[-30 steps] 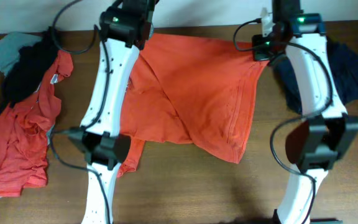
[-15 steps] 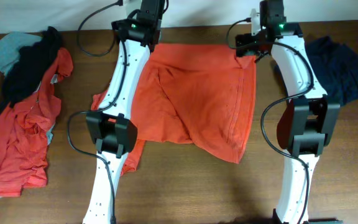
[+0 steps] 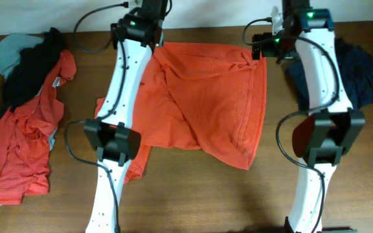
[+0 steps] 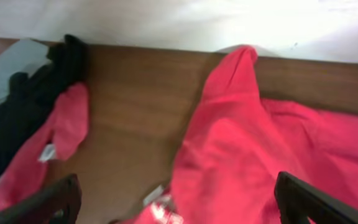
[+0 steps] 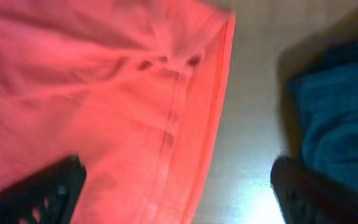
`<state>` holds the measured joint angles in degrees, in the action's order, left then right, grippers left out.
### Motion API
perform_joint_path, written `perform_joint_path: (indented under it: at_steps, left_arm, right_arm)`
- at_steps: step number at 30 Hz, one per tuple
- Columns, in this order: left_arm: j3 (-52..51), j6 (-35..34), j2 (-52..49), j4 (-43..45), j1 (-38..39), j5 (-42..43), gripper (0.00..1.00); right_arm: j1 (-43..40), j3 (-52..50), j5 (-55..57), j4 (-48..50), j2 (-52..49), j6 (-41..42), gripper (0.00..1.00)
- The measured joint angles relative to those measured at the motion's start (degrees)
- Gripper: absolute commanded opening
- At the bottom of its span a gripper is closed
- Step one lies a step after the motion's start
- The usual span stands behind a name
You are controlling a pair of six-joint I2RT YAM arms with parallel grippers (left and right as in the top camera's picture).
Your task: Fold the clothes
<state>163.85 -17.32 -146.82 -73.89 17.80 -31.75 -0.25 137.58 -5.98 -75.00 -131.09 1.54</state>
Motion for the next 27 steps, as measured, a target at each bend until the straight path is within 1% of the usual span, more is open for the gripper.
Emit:
perform_joint_path:
  at_steps: [6,10,14,19,23,26,27]
  left_arm:
    - [0.9,0.3,11.0,-9.3,-0.2,4.7,0.99]
    - [1.9,0.4,18.3,-16.7,-0.2,7.4,0.99]
    - [2.2,0.4,22.9,-22.3,-0.2,9.0,0.99]
    - [2.1,0.5,25.5,-22.6,-0.2,16.3,0.99]
    - [1.7,0.5,28.2,-22.8,-0.2,19.9,0.99]
    - [0.7,0.5,31.6,-22.8,0.0,21.4,0.99]
    - [0.0,0.4,33.0,-22.8,0.2,21.7,0.99]
  right_arm:
    - [0.0,5.9,-3.6,-12.7,5.4,0.4,0.98]
    - [0.0,6.1,-4.3,-18.3,8.5,0.6,0.99]
    - [0.0,6.1,-4.6,-21.6,10.9,1.2,0.99]
    - [0.0,6.0,-4.7,-22.0,16.3,2.6,0.99]
    - [0.0,5.4,-4.5,-21.9,24.0,4.6,0.99]
    - [0.0,1.5,-4.5,-21.9,31.2,5.8,0.99]
    - [0.0,-1.4,-4.5,-22.0,34.6,6.2,0.99]
